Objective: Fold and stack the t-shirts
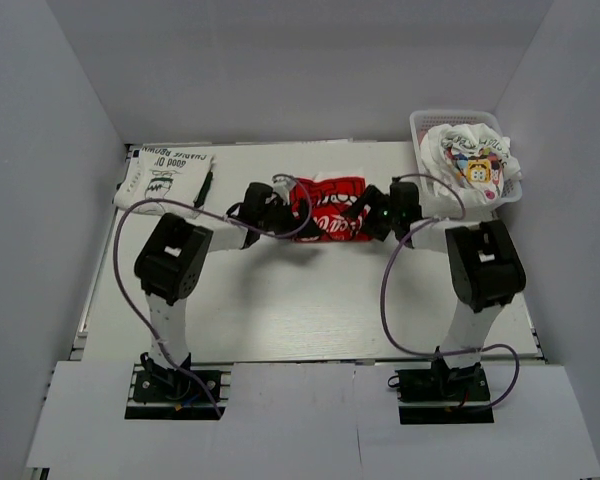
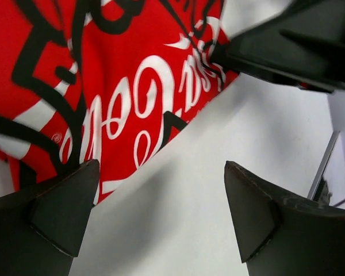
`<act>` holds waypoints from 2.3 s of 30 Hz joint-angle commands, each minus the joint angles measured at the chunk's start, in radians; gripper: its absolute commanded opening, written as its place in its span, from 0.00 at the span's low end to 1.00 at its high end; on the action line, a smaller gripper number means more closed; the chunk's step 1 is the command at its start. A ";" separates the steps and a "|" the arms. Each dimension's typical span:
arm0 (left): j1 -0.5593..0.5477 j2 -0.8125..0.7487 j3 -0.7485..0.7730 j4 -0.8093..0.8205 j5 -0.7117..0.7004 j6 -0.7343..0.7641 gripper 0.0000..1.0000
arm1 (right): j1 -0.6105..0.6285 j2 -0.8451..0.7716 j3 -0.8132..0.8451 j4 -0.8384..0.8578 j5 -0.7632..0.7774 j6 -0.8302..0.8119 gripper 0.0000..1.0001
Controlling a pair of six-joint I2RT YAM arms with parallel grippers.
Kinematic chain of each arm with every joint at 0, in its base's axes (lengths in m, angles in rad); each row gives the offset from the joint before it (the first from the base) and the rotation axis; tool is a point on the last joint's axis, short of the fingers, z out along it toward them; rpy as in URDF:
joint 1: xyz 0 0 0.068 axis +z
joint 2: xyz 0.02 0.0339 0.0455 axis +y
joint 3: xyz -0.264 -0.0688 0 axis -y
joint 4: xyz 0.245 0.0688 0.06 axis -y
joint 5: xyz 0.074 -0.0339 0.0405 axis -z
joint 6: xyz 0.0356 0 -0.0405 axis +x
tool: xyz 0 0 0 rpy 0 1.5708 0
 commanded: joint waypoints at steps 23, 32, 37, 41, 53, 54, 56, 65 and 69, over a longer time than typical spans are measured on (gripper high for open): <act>-0.115 -0.209 0.185 -0.508 -0.467 0.195 0.89 | 0.127 -0.515 -0.162 -0.354 0.479 -0.217 0.90; -0.105 -0.009 0.362 -0.521 -0.481 0.226 0.62 | 0.068 -0.198 0.062 -0.368 0.418 -0.217 0.85; -0.105 0.028 0.425 -0.532 -0.481 0.226 0.40 | 0.039 -0.106 0.138 -0.368 0.335 -0.214 0.61; -0.096 0.017 0.425 -0.523 -0.481 0.226 0.19 | 0.033 -0.104 0.144 -0.362 0.263 -0.209 0.17; -0.116 -0.342 0.084 -0.340 -0.448 0.216 0.00 | 0.036 -0.574 -0.184 -0.308 0.257 -0.192 0.00; -0.116 -0.352 0.075 -0.327 -0.438 0.216 0.00 | 0.036 -0.615 -0.196 -0.307 0.234 -0.191 0.00; -0.116 -0.371 0.066 -0.317 -0.427 0.216 0.00 | 0.036 -0.661 -0.221 -0.314 0.276 -0.183 0.00; -0.116 -0.181 0.199 -0.285 -0.354 0.226 0.00 | 0.002 -0.642 -0.247 -0.400 0.457 -0.131 0.00; -0.096 -0.019 0.344 -0.336 -0.418 0.207 0.00 | -0.045 -0.507 -0.235 -0.373 0.445 -0.120 0.00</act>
